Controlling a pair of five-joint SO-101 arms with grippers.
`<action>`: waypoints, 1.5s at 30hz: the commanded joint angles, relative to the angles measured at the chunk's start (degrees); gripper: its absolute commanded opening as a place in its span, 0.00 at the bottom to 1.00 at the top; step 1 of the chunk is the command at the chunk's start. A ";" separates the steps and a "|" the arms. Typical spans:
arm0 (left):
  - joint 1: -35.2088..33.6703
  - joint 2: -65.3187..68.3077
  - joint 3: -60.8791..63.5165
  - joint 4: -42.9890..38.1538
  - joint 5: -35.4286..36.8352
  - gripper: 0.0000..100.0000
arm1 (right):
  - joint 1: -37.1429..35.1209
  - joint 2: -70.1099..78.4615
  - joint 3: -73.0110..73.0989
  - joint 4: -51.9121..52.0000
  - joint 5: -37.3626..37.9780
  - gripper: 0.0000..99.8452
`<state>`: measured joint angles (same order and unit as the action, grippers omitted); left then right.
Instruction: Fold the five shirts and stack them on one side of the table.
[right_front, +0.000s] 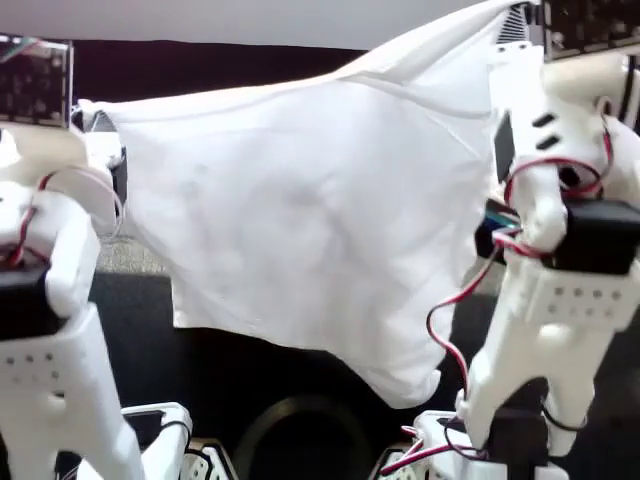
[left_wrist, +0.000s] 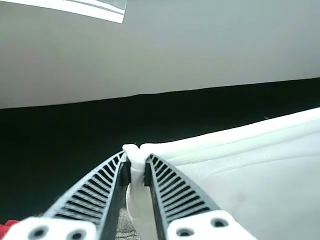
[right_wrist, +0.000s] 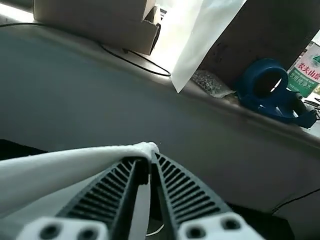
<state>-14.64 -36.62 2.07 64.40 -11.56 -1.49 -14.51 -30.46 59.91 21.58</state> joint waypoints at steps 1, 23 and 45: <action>-1.36 14.29 -7.69 -4.48 -0.53 0.01 | -1.19 6.46 1.36 -5.49 -0.09 0.01; -0.22 91.74 -86.37 15.30 -0.53 0.01 | -3.74 40.04 -9.19 -3.74 0.00 0.01; 0.66 84.26 -73.36 37.71 -3.34 0.01 | -5.49 33.80 -9.19 36.79 -0.26 0.01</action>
<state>-14.55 57.54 -78.02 101.41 -14.64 -6.77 25.93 -36.88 92.00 21.58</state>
